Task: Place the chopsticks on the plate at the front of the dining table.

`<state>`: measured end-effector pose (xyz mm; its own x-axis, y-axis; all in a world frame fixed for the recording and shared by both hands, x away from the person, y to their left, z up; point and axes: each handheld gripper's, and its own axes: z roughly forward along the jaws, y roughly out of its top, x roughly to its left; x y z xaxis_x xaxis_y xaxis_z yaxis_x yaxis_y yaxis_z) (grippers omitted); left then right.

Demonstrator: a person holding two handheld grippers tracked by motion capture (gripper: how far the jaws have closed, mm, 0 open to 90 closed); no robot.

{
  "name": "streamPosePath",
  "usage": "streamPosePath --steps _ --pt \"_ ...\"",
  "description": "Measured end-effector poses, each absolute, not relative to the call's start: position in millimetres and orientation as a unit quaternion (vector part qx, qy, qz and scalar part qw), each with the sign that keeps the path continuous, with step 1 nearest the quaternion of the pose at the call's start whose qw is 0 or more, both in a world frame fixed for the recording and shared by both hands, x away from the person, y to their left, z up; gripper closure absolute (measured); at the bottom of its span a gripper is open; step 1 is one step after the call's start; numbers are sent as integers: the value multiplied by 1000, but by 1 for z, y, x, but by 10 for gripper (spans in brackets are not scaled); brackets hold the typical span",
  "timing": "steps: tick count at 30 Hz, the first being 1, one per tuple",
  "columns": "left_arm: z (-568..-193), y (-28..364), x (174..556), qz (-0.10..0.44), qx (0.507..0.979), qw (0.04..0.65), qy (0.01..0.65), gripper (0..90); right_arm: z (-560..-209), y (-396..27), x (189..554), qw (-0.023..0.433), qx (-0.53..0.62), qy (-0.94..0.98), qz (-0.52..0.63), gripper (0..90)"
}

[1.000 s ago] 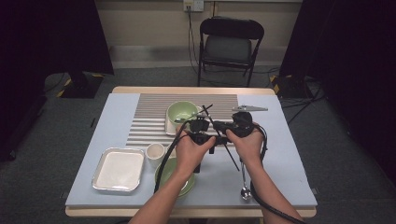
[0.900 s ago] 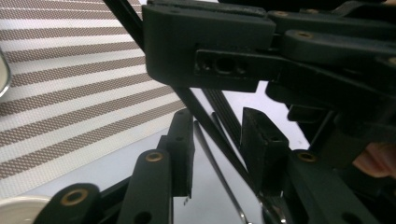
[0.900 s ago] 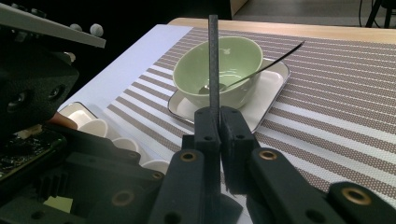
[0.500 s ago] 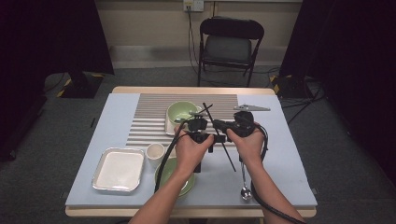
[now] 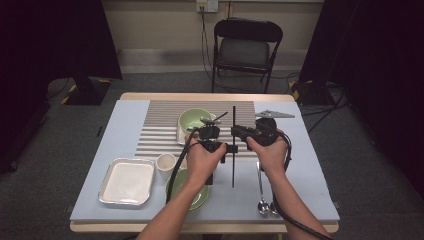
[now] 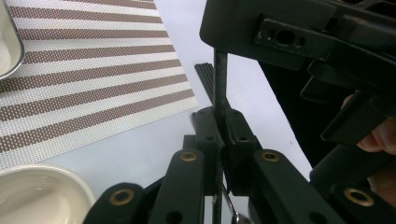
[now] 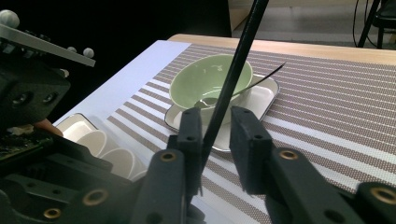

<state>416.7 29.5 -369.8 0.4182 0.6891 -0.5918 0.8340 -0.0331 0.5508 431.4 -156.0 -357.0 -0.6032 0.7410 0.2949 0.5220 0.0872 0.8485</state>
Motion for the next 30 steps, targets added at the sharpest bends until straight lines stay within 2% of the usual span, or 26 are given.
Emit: streamPosePath --steps 30 --pt "-369 31 417 -91 720 427 539 862 -363 -162 433 141 435 736 500 515"
